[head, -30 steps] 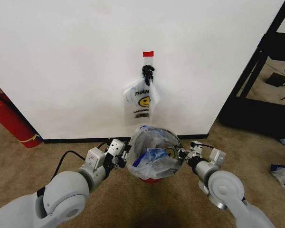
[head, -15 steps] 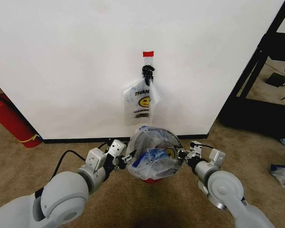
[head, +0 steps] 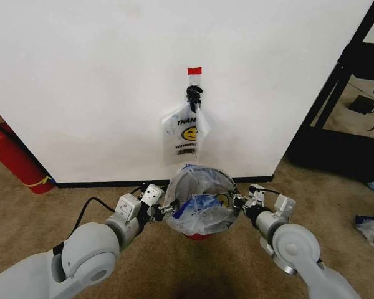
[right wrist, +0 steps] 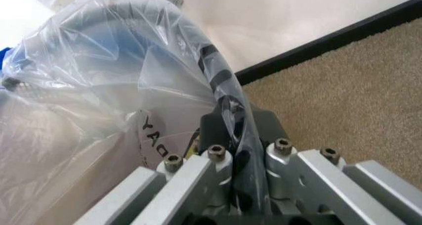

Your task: Pick up the garbage bag from the wall and place it over the trash bin.

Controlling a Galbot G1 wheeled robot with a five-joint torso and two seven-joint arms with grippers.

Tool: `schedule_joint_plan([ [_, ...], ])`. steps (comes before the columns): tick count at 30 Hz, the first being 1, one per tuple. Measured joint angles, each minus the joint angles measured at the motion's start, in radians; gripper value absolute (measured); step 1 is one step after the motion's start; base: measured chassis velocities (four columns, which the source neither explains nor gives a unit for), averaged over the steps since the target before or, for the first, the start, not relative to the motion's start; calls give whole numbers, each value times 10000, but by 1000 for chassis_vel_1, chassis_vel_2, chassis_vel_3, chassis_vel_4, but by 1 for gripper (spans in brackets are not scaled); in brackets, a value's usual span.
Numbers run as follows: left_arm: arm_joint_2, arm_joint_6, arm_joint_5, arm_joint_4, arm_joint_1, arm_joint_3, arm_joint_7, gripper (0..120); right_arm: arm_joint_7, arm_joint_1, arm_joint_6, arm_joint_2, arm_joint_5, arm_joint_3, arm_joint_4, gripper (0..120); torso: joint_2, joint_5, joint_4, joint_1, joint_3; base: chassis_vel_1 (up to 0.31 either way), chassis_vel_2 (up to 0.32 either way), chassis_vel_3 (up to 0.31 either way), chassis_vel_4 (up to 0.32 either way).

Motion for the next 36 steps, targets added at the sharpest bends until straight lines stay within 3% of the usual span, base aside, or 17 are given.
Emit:
schedule_joint_plan([
  [4, 7, -83, -106, -12, 21, 11, -1, 25, 0, -7, 3, 2, 0, 0, 28, 0, 0, 0, 0, 0, 0, 0, 0, 0, 0],
  [11, -110, -136, -266, 303, -80, 42, -210, 0, 0, -34, 8, 2, 14, -27, 72, 0, 0, 0, 0, 0, 0, 0, 0, 0, 0],
  [20, -259, -72, -905, 963, -2, -260, -580, 0, -138, -45, 90, -39, 171, -114, 189, 0, 0, -1, 0, 0, 0, 0, 0, 0, 0],
  [36, -356, 17, -712, 753, 774, -394, -574, 0, -349, -71, 712, 279, 839, 218, 336, 0, 0, 0, 0, 0, 0, 0, 0, 0, 0],
])
